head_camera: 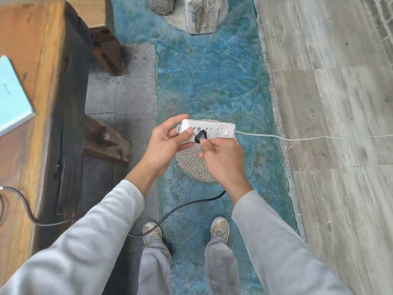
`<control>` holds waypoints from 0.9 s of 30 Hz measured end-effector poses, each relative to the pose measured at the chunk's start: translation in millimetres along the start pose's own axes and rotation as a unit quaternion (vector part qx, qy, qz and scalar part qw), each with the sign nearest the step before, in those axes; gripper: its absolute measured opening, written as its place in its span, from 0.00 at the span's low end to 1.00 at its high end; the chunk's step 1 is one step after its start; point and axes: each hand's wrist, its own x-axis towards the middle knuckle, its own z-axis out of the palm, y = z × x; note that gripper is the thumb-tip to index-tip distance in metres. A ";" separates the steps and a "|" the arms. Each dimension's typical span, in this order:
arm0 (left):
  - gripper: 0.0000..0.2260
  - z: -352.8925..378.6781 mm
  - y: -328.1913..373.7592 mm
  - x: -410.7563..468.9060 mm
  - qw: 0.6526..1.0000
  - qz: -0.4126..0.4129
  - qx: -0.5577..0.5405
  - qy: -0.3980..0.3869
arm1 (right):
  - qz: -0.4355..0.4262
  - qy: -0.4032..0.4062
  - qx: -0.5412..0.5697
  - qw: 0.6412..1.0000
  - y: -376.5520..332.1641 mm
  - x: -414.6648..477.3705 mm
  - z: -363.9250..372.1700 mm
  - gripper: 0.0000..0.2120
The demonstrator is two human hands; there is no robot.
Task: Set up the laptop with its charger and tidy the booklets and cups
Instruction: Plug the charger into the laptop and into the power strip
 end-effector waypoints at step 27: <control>0.15 9.0 2.3 11.1 0.999 -0.014 0.039 -0.012 | -0.015 0.041 -0.042 0.998 -3.1 11.1 2.0 0.16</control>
